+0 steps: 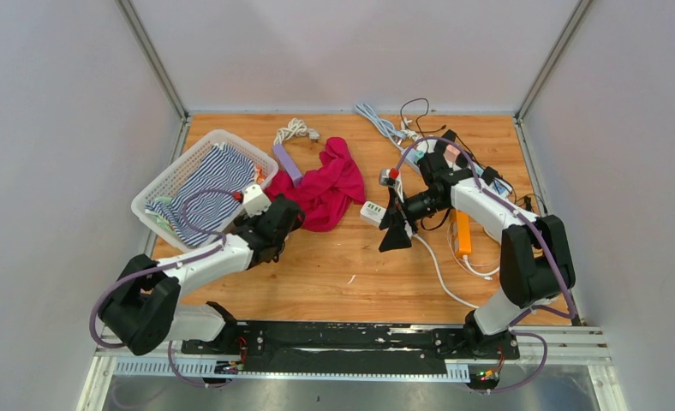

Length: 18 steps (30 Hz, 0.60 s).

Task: Pull the plug off the socket
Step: Place the plug at the center of the board.

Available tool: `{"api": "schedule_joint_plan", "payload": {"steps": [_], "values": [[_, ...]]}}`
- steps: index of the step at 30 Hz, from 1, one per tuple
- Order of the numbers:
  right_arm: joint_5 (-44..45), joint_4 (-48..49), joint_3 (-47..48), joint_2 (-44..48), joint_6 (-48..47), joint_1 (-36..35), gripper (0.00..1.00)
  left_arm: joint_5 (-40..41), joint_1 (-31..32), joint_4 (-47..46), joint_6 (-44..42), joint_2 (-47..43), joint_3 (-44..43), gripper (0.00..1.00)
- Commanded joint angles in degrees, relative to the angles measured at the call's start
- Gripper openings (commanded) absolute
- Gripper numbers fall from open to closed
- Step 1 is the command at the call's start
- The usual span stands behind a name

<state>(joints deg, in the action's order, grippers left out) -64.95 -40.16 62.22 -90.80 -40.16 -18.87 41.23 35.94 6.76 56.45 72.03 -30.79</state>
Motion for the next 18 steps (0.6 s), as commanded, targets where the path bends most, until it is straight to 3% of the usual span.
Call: {"api": "schedule_joint_plan", "payload": {"steps": [1, 7, 18], "values": [[0.2, -1.6, 1.3, 0.4, -1.1, 0.3, 1.00, 3.4, -0.4, 16.1, 2.8, 4.1, -8.4, 1.00], [0.3, -1.7, 1.3, 0.7, -1.4, 0.4, 1.00, 1.1, -0.4, 19.5, 3.0, 6.5, -11.7, 1.00], [0.4, -2.2, 1.6, 0.5, -1.8, 0.4, 1.00, 1.7, -0.5, 22.5, 3.6, 2.2, -12.0, 1.00]]}}
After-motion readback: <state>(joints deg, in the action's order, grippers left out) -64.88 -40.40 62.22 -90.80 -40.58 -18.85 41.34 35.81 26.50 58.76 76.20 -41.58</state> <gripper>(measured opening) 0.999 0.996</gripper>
